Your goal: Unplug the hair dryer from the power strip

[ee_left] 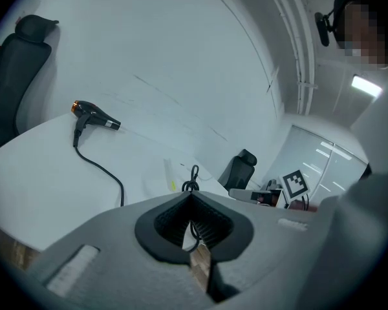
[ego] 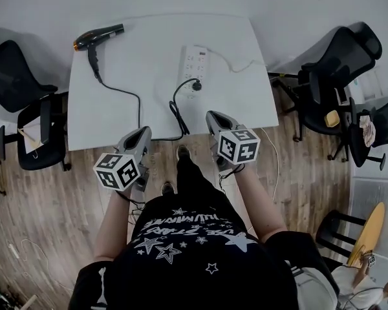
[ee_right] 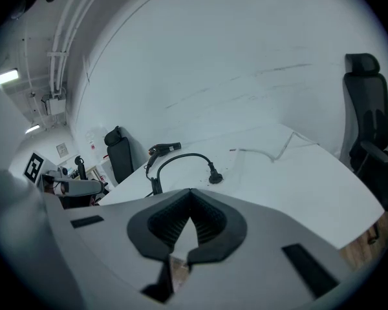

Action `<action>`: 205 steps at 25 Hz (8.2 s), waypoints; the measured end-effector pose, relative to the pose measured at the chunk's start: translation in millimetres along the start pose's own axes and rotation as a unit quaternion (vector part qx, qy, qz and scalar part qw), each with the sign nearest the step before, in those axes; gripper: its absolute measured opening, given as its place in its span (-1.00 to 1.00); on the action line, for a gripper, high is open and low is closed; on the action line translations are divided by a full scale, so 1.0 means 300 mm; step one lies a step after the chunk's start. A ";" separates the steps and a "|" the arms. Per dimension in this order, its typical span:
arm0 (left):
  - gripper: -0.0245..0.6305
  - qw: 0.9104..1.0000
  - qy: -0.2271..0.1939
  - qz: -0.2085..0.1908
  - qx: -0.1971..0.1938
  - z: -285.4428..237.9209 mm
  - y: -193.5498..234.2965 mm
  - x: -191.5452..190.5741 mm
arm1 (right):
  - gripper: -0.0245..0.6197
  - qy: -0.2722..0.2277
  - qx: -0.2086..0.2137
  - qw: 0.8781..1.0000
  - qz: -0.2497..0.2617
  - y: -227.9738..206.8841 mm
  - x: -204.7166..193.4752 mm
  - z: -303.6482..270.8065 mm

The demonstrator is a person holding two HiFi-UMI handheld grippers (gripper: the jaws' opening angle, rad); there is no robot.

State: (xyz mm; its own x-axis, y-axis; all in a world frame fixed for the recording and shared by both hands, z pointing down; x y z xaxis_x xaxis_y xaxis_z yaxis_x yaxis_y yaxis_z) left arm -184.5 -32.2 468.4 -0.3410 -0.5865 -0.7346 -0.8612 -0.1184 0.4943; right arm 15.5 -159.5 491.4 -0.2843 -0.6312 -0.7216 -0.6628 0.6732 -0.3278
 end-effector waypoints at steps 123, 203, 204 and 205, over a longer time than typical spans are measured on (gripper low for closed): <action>-0.91 0.917 0.319 -0.165 -0.172 -0.882 0.099 0.221 | -0.73 0.030 -0.101 0.990 0.090 -0.129 0.184 -0.387; -0.90 0.998 0.055 -0.029 0.003 -0.397 0.044 0.103 | -0.72 -0.091 -0.010 0.983 0.162 -0.060 0.284 -0.137; -0.90 0.998 0.054 -0.029 0.002 -0.381 0.039 0.092 | -0.72 -0.092 -0.011 0.983 0.160 -0.047 0.273 -0.121; -0.90 0.998 0.054 -0.029 0.001 -0.366 0.033 0.081 | -0.72 -0.094 -0.011 0.983 0.159 -0.035 0.263 -0.104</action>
State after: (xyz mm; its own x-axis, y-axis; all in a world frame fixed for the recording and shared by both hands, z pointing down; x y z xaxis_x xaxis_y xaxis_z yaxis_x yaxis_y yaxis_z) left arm -160.0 -135.7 506.4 -0.2480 -0.6610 -0.7082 -0.8794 -0.1532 0.4508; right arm -21.5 -228.3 457.1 -0.3478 -0.3067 -0.8860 -0.5767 0.8150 -0.0557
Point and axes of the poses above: the fingertips, and each gripper's own axes: z backward along the fingers, y to its left, x out of its top, the point moved 4 cm from there along z, backward along the fingers, and after that the axes turned 10 degrees about y, right-handed, at the moved point
